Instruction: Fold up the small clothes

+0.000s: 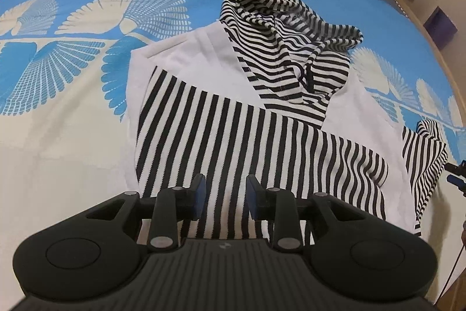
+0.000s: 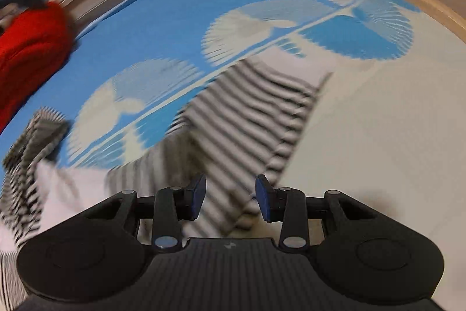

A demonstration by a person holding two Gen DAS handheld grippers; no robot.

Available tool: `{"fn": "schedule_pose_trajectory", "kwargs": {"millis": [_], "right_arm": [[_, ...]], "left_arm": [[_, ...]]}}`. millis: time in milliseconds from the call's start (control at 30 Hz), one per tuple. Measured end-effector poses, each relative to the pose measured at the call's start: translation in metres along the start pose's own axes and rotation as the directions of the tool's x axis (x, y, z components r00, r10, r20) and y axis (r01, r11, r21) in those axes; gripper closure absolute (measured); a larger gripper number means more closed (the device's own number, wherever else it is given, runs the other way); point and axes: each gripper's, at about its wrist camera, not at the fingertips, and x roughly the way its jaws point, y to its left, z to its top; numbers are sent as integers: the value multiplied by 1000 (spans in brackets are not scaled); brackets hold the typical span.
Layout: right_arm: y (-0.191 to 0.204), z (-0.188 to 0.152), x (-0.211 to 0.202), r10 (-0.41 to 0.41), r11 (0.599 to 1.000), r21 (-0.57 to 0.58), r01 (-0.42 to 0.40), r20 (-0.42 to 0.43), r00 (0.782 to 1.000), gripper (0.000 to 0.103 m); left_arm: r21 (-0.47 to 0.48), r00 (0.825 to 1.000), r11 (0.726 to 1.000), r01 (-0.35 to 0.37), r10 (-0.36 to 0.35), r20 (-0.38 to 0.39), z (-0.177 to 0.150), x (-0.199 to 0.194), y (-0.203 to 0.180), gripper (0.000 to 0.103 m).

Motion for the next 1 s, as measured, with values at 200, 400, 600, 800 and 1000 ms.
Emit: {"fn": "schedule_pose_trajectory", "kwargs": {"millis": [200, 400, 600, 800, 1000], "right_arm": [[-44, 14, 36, -5, 989, 146, 6, -6, 1000, 63], [-59, 23, 53, 23, 970, 238, -39, 70, 997, 63], [-62, 22, 55, 4, 965, 259, -37, 127, 992, 85], [-67, 26, 17, 3, 931, 359, -65, 170, 985, 99], [-39, 25, -65, -136, 950, 312, 35, 309, 941, 99]], "left_arm": [[13, 1000, 1000, 4, -4, -5, 0, 5, -3, 70], [-5, 1000, 1000, 9, -9, 5, 2, 4, 0, 70], [-7, 1000, 1000, 22, -22, 11, 4, 0, 0, 70], [-30, 998, 999, 42, -41, 38, 11, -12, 6, 70], [-78, 996, 995, 67, -62, 69, 19, -27, 17, 70]]}}
